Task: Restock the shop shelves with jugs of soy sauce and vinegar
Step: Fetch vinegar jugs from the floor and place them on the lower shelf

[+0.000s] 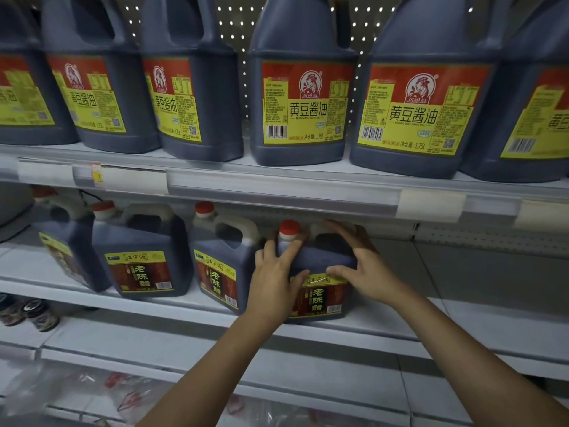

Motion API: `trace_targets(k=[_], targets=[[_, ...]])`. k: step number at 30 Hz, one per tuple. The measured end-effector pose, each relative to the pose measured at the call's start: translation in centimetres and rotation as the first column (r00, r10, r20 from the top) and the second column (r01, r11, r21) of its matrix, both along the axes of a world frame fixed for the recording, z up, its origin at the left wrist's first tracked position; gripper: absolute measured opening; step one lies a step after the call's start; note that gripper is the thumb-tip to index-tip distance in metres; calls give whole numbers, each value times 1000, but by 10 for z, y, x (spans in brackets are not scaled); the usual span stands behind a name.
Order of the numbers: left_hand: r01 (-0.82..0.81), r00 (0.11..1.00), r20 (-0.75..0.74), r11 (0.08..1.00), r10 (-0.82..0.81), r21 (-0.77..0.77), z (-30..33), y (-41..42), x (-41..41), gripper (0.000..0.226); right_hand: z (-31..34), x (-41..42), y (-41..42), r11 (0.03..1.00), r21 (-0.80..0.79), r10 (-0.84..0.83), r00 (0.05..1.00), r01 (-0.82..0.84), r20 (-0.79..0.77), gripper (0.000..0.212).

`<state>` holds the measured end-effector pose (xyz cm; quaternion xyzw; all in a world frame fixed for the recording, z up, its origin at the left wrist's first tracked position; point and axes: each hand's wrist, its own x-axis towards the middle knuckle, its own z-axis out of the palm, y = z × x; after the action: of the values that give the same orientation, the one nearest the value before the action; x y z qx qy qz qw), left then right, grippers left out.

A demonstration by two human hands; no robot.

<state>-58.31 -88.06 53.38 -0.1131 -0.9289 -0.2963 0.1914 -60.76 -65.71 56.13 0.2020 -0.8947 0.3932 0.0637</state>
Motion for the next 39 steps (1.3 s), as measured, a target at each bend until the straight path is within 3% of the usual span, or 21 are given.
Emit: trace_targets(k=[17, 23, 27, 30, 32, 39], targets=[[-10, 1000, 28, 1000, 10, 17, 5, -1, -4, 71, -8, -1, -3, 989, -116, 95, 993, -86, 73, 83], [44, 994, 94, 998, -47, 39, 11, -7, -1, 73, -8, 1, -7, 995, -93, 51, 994, -42, 99, 83], [120, 984, 123, 992, -125, 50, 19, -21, 3, 73, -16, 7, -8, 995, -60, -67, 987, 77, 146, 67], [167, 985, 25, 983, -170, 77, 27, -33, 11, 66, -23, 25, -15, 974, -44, -216, 970, 223, 115, 69], [237, 971, -15, 966, -237, 107, 29, -38, 19, 59, -23, 46, -24, 951, -120, -277, 959, 283, 67, 70], [615, 781, 90, 786, -618, 58, 29, 0, 31, 42, -31, 162, -20, 827, -100, -557, 831, 553, -10, 47]])
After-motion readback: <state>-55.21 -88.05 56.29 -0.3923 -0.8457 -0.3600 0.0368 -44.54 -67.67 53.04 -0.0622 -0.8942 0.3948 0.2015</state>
